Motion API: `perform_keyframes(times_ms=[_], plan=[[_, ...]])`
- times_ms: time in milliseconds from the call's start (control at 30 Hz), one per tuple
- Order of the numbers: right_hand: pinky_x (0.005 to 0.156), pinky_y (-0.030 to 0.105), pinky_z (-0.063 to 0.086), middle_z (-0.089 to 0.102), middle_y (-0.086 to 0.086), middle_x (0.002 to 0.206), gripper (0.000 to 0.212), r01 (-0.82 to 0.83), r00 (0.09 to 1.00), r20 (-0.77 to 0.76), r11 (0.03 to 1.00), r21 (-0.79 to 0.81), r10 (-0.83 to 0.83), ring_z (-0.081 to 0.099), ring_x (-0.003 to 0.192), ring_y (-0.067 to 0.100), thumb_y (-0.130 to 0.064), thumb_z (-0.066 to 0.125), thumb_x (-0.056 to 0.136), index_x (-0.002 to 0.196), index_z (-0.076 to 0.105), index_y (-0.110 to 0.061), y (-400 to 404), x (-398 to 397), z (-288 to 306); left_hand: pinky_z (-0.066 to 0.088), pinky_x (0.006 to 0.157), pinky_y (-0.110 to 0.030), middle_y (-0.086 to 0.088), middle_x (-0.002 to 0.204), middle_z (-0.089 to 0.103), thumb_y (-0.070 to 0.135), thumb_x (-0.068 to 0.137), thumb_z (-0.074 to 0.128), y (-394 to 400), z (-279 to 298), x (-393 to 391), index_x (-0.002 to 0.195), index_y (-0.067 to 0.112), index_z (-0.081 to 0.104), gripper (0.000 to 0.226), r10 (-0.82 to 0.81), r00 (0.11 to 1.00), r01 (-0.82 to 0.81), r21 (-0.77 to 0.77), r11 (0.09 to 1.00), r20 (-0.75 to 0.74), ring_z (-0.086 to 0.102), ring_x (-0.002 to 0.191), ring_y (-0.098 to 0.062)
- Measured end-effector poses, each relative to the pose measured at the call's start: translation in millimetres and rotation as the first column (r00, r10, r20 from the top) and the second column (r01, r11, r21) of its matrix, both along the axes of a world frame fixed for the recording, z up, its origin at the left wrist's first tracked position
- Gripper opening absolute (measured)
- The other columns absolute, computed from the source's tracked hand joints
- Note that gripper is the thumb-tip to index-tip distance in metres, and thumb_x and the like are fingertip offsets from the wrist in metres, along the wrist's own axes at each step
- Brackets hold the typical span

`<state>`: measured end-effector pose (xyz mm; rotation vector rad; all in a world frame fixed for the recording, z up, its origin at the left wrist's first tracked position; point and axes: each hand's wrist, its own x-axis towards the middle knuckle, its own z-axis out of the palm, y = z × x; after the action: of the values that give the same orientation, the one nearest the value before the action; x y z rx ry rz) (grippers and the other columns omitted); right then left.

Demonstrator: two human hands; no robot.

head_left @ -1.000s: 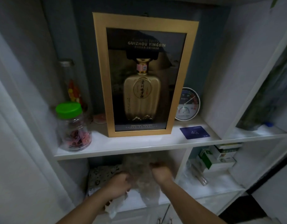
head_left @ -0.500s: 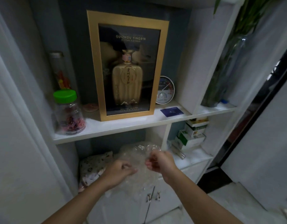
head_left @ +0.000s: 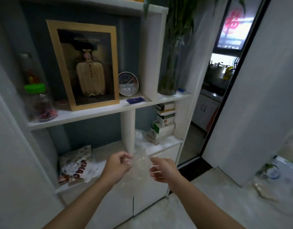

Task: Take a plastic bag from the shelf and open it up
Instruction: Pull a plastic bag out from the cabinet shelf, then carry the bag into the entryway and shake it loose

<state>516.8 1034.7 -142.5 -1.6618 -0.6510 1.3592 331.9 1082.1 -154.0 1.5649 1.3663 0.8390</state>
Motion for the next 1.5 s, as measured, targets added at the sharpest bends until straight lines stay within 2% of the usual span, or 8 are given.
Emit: perform_keyframes(times_ms=[467, 633, 767, 1033, 1133, 1267, 1367, 1500], plan=[[0.057, 0.013, 0.050, 0.072, 0.004, 0.070, 0.011, -0.018, 0.986, 0.166, 0.983, 0.183, -0.013, 0.066, 0.061, 0.005, -0.008, 0.072, 0.080, 0.083, 0.077, 0.001, -160.2, 47.1, 7.8, 0.061, 0.069, -0.036, -0.005, 0.108, 0.074, -0.012, 0.076, 0.061, -136.2, 21.7, 88.1, 0.126, 0.021, 0.059, 0.060, -0.528, 0.825, 0.561, -0.173, 0.810, 0.204, 0.073, 0.092, -0.024], [0.084, 0.042, 0.055, 0.072, 0.015, 0.079, 0.013, 0.119, 0.986, 0.097, 0.983, 0.140, -0.133, 0.066, 0.075, 0.025, -0.006, 0.062, 0.085, 0.078, 0.072, -0.003, -190.5, 63.7, 17.1, 0.060, 0.061, -0.032, -0.002, 0.078, 0.076, 0.004, 0.083, 0.062, -135.9, 15.5, 97.8, 0.106, 0.023, 0.069, 0.030, -0.402, 0.915, 0.401, -0.041, 0.915, -0.024, 0.073, 0.067, -0.013], [0.066, 0.035, 0.053, 0.074, 0.014, 0.073, 0.013, 0.285, 0.958, -0.008, 0.948, 0.139, -0.287, 0.063, 0.052, 0.016, -0.006, 0.052, 0.092, 0.087, 0.064, -0.002, -215.4, 79.0, 22.0, 0.059, 0.075, -0.041, -0.002, 0.079, 0.073, 0.018, 0.078, 0.072, -136.9, -11.3, 99.6, 0.102, 0.022, 0.069, 0.024, -0.330, 0.932, 0.329, -0.036, 0.944, -0.148, 0.070, 0.074, -0.016], [0.041, 0.022, 0.033, 0.065, 0.006, 0.059, 0.017, 0.703, 0.711, -0.111, 0.699, 0.128, -0.695, 0.042, 0.040, 0.010, -0.005, 0.047, 0.094, 0.091, 0.064, -0.003, -274.2, 99.7, 13.0, 0.041, 0.105, -0.032, -0.006, 0.152, 0.041, 0.072, 0.035, 0.083, -206.1, -75.0, 111.9, 0.151, 0.015, 0.026, 0.141, -0.810, 0.565, 0.654, -0.513, 0.556, -0.158, 0.045, 0.133, -0.022], [0.032, 0.019, 0.028, 0.056, 0.005, 0.055, 0.023, 0.777, 0.627, -0.235, 0.617, 0.121, -0.743, 0.035, 0.034, 0.007, -0.004, 0.041, 0.096, 0.094, 0.064, -0.002, -306.7, 106.9, 10.3, 0.045, 0.087, -0.025, -0.004, 0.140, 0.053, 0.050, 0.056, 0.085, -235.4, -92.9, 127.6, 0.142, 0.016, 0.040, 0.103, -0.857, 0.414, 0.717, -0.470, 0.515, -0.307, 0.055, 0.119, -0.019], [0.033, 0.018, 0.023, 0.046, 0.000, 0.047, 0.027, 0.819, 0.573, -0.162, 0.561, 0.118, -0.803, 0.029, 0.031, 0.006, -0.007, 0.040, 0.098, 0.093, 0.066, -0.006, -361.2, 117.9, 8.8, 0.041, 0.060, -0.026, -0.014, 0.075, 0.069, 0.026, 0.073, 0.072, -253.0, -96.7, 149.0, 0.071, 0.011, 0.070, 0.015, -0.814, 0.435, 0.780, -0.291, 0.554, -0.384, 0.062, 0.066, -0.018], [0.033, 0.016, 0.020, 0.038, -0.005, 0.040, 0.024, 0.866, 0.493, 0.022, 0.493, 0.085, -0.870, 0.025, 0.030, 0.006, -0.009, 0.046, 0.094, 0.082, 0.067, -0.009, -406.5, 126.1, 4.5, 0.040, 0.046, -0.022, -0.003, 0.043, 0.054, 0.024, 0.076, 0.070, -256.0, -84.6, 165.5, 0.057, 0.011, 0.065, 0.024, -0.814, 0.571, 0.725, -0.403, 0.559, -0.103, 0.049, 0.038, -0.015], [0.037, 0.021, 0.019, 0.029, -0.005, 0.042, 0.023, 0.914, 0.404, 0.097, 0.406, 0.008, -0.910, 0.022, 0.035, 0.010, -0.030, 0.067, 0.087, 0.081, 0.063, -0.008, -466.8, 130.8, -6.3, 0.027, 0.039, -0.017, -0.003, 0.047, 0.036, 0.026, 0.082, 0.069, -261.0, -70.2, 187.5, 0.061, 0.008, 0.061, 0.028, -0.725, 0.669, 0.638, -0.630, 0.444, 0.166, 0.030, 0.029, -0.014]])
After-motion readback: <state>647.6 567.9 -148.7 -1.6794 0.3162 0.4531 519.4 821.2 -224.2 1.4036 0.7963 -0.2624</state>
